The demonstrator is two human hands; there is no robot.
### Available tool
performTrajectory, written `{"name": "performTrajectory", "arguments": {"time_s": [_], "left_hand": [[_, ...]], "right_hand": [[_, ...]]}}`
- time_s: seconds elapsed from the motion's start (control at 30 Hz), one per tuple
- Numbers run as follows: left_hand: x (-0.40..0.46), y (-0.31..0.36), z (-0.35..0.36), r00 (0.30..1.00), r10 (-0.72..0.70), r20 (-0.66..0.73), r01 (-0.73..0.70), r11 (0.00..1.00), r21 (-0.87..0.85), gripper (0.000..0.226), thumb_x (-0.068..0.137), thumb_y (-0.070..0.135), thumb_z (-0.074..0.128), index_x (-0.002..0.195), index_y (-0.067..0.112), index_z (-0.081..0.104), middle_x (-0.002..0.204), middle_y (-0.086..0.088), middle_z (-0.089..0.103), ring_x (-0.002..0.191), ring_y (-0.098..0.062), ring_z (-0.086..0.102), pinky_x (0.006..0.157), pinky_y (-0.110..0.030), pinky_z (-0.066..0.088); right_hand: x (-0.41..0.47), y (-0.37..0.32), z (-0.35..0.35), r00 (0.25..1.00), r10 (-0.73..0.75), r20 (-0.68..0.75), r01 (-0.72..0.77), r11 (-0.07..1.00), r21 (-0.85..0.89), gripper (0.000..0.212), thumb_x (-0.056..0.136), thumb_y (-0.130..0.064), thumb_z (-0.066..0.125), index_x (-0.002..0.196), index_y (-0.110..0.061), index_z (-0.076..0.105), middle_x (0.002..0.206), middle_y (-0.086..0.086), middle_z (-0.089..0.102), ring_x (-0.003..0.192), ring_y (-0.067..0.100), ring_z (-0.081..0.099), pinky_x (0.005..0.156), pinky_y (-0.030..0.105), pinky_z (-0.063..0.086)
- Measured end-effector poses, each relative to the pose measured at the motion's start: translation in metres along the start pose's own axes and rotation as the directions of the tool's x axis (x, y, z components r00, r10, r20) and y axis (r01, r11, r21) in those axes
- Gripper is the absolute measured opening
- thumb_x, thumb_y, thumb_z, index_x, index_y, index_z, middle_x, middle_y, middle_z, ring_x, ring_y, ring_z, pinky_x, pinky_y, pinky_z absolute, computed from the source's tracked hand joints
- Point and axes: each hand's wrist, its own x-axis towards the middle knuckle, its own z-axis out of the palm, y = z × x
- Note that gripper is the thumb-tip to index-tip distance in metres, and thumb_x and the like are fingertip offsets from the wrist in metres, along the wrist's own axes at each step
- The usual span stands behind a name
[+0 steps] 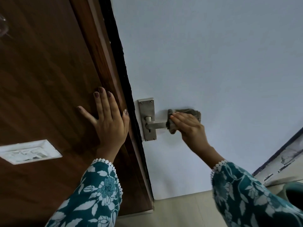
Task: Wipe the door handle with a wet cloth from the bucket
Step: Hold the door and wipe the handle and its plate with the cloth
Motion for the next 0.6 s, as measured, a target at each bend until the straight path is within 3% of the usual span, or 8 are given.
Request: {"name": "performTrajectory", "arguments": {"time_s": [0.13,0.23,0.33,0.47,0.6], "left_hand": [[0.000,0.003,0.003,1.000,0.002,-0.020,-0.002,1.000,-0.005,0.062,0.099,0.026,0.037,0.149,-0.001,0.011,0.151,-0.021,0.020,0.147,-0.022,-0.004,0.100,-0.076,0.007],[0.000,0.002,0.001,1.000,0.005,-0.013,-0.005,1.000,-0.002,0.063,0.100,0.026,0.037,0.149,0.000,0.010,0.151,-0.021,0.019,0.147,-0.022,-0.004,0.100,-0.076,0.007],[-0.001,0.000,-0.004,1.000,0.014,0.026,-0.014,1.000,-0.013,0.063,0.100,0.028,0.039,0.148,-0.001,0.011,0.152,-0.019,0.016,0.147,-0.021,-0.006,0.099,-0.077,0.007],[0.000,-0.002,-0.006,1.000,0.016,0.026,-0.016,1.000,0.001,0.069,0.100,0.033,0.041,0.151,0.008,0.003,0.153,-0.015,0.015,0.148,-0.019,-0.005,0.096,-0.079,0.006],[-0.001,-0.004,-0.004,1.000,0.017,0.022,-0.017,1.000,0.005,0.072,0.099,0.033,0.043,0.151,0.010,-0.002,0.153,-0.016,0.016,0.147,-0.019,-0.006,0.095,-0.080,0.007]], "right_hand": [[0.001,-0.006,0.001,1.000,-0.011,0.019,0.012,0.999,-0.038,0.043,0.074,0.015,0.067,0.111,-0.005,0.070,0.116,0.010,0.070,0.111,0.023,0.064,0.095,0.038,0.049],[0.016,-0.046,0.025,0.991,-0.123,0.043,0.123,0.992,-0.007,0.037,0.086,0.009,0.047,0.112,-0.005,0.069,0.117,0.011,0.069,0.112,0.024,0.064,0.095,0.039,0.048],[0.029,-0.081,0.042,0.978,-0.195,0.078,0.195,0.981,0.015,0.045,0.101,-0.006,0.027,0.107,-0.006,0.072,0.114,0.009,0.071,0.112,0.023,0.064,0.097,0.037,0.049],[0.024,-0.066,0.040,0.976,-0.212,0.048,0.212,0.977,0.001,0.038,0.101,-0.005,0.033,0.113,-0.005,0.069,0.118,0.010,0.069,0.114,0.025,0.062,0.099,0.038,0.046],[0.016,-0.037,0.029,0.984,-0.175,-0.019,0.174,0.983,-0.067,0.029,0.091,0.003,0.055,0.116,-0.004,0.067,0.115,0.010,0.068,0.107,0.026,0.063,0.093,0.038,0.047]]}}
